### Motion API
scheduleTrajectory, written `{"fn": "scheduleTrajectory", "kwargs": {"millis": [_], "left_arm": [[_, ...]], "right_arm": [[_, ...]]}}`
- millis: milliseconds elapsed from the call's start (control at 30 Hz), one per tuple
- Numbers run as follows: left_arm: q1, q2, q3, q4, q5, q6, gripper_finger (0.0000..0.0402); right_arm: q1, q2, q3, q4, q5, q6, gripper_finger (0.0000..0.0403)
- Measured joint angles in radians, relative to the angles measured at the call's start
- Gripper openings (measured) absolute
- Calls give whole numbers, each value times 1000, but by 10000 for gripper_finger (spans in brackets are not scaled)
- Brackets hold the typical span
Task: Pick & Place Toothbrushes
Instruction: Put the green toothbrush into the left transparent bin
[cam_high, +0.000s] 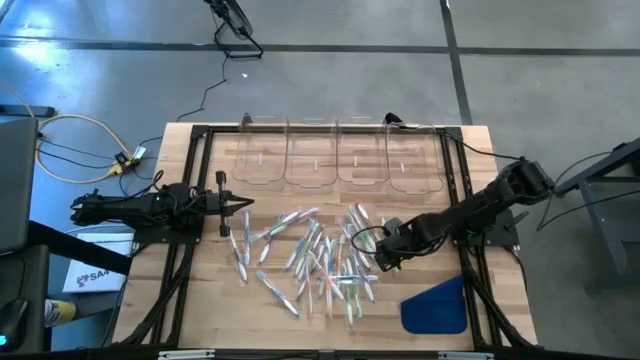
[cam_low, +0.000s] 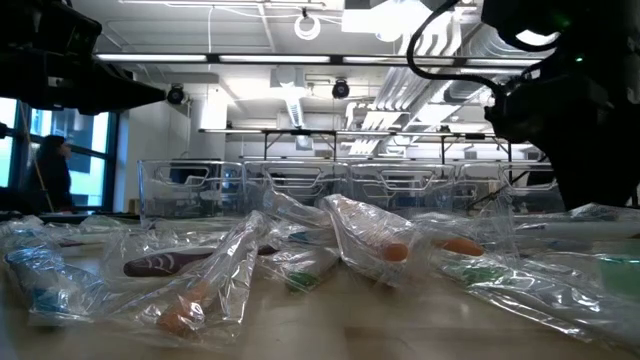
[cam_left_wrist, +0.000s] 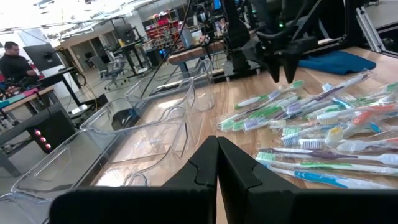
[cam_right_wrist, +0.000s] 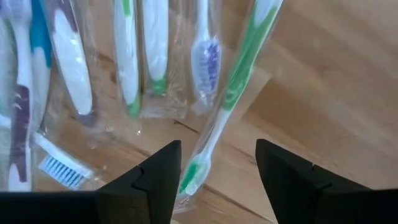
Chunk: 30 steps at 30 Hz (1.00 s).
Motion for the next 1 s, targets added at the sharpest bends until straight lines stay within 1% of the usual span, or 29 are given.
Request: {"fn": "scheduleTrajectory", "kwargs": {"millis": [267,433,533,667,833,933,1000], "left_arm": [[0,0,0,0,0,0,1],[0,0,0,0,0,0,1],[0,0,0,0,0,0,1],[0,0,0,0,0,0,1],[0,0,0,-1,0,0,1],[0,0,0,0,0,0,1],[0,0,0,-1,0,0,1]], "right_arm": [[19,84,0,71,-20,4,201],[18,129,6,75,-40,3,201],[18,133,4,74,-40,2,190],[18,133,3,68,-39,2,147],[18,134,2,43,-38,-3,71],[18,128,1,31,-36,-35,21],[18,116,1,31,-34,-49,11]]}}
